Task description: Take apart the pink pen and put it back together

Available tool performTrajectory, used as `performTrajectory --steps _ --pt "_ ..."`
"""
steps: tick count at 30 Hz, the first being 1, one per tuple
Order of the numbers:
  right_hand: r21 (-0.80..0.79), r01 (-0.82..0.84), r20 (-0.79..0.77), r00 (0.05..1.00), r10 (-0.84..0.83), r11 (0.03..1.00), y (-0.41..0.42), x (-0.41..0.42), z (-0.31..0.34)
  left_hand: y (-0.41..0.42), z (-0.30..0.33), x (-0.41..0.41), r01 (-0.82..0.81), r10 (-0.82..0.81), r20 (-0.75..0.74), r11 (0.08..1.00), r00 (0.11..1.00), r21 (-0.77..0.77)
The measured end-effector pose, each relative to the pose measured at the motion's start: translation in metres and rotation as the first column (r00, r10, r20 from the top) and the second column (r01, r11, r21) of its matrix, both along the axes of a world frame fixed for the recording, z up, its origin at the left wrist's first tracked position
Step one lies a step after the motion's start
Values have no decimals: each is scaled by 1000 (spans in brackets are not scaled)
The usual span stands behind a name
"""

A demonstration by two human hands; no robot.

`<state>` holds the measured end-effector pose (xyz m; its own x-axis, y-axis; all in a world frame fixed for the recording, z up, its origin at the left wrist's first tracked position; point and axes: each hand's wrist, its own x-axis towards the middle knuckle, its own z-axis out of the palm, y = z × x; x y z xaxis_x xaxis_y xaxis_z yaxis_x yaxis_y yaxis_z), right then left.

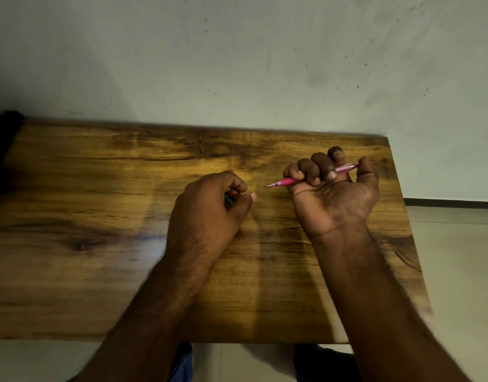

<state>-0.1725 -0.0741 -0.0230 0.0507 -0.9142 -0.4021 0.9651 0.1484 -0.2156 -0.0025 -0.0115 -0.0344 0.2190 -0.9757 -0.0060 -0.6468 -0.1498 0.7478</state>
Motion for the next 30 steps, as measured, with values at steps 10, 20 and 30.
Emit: performTrajectory --steps 10,20,30 --pt "11 4 -20 1000 -3 1000 0 -1 0 -2 0 -1 -6 6 14 1000 1000 -15" --pt "1 -6 -27 1000 6 1000 -1 -1 1 -2 1 0 8 -8 24 1000 1000 -4" --pt "-18 -28 -6 1000 28 999 -1 -1 -1 -2 1 0 12 -11 43 1000 999 -14"
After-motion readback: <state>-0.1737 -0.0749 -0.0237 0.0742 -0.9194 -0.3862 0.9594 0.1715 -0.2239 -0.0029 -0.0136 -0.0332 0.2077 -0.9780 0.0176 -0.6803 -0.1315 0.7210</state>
